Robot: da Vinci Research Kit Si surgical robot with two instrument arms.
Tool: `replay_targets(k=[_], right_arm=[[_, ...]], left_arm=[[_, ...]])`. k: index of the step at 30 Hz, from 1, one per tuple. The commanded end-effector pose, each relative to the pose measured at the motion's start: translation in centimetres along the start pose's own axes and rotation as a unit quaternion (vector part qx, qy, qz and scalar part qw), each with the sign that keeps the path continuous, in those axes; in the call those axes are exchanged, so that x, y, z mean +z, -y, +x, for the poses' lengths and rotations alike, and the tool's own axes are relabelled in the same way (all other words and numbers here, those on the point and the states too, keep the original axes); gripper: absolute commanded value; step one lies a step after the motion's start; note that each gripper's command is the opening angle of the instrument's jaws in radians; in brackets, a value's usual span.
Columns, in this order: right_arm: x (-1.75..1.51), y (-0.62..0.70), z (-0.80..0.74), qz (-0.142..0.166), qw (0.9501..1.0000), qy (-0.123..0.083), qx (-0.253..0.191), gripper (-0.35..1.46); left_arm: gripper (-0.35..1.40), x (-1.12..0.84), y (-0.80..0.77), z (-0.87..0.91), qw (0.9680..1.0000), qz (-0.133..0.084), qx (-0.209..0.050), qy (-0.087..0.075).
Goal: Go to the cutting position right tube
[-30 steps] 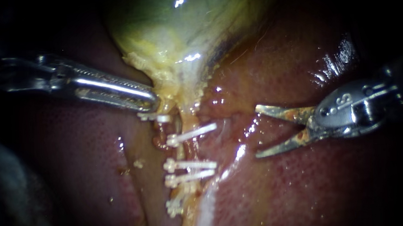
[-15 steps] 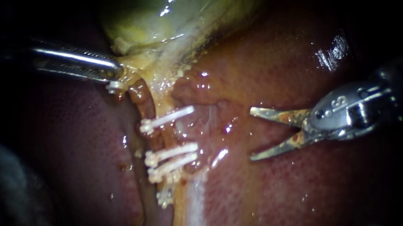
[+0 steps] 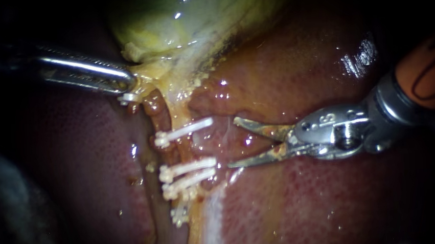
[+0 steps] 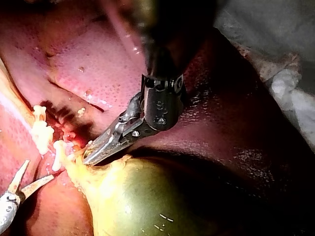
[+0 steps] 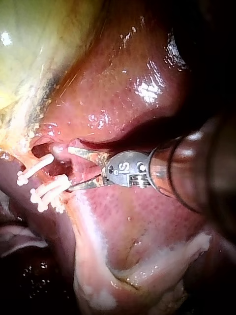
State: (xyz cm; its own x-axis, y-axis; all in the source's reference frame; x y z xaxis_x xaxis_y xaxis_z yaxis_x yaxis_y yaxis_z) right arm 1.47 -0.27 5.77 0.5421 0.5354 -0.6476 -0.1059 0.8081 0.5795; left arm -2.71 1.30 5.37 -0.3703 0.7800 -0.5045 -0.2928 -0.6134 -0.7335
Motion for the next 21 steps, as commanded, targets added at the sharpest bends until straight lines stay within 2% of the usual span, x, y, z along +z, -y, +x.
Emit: replay_targets(k=[1,8,12,21], right_arm=[[0.04,0.00,0.00,0.007,1.0000,-0.003,0.004,1.45],[0.27,-0.03,0.03,0.047,0.9982,-0.023,0.029,1.45],[0.39,0.00,0.04,0.072,0.9968,-0.023,0.025,1.43],[0.57,0.03,0.11,0.112,0.9926,-0.041,0.021,1.38]], left_arm=[[-0.35,0.00,0.00,0.00,1.0000,0.001,0.000,0.000],[-0.35,0.01,0.00,0.00,1.0000,0.001,0.000,0.000],[-0.35,0.01,0.00,-0.01,1.0000,0.001,0.000,0.000],[-0.35,0.03,0.00,-0.01,1.0000,0.000,0.000,0.000]])
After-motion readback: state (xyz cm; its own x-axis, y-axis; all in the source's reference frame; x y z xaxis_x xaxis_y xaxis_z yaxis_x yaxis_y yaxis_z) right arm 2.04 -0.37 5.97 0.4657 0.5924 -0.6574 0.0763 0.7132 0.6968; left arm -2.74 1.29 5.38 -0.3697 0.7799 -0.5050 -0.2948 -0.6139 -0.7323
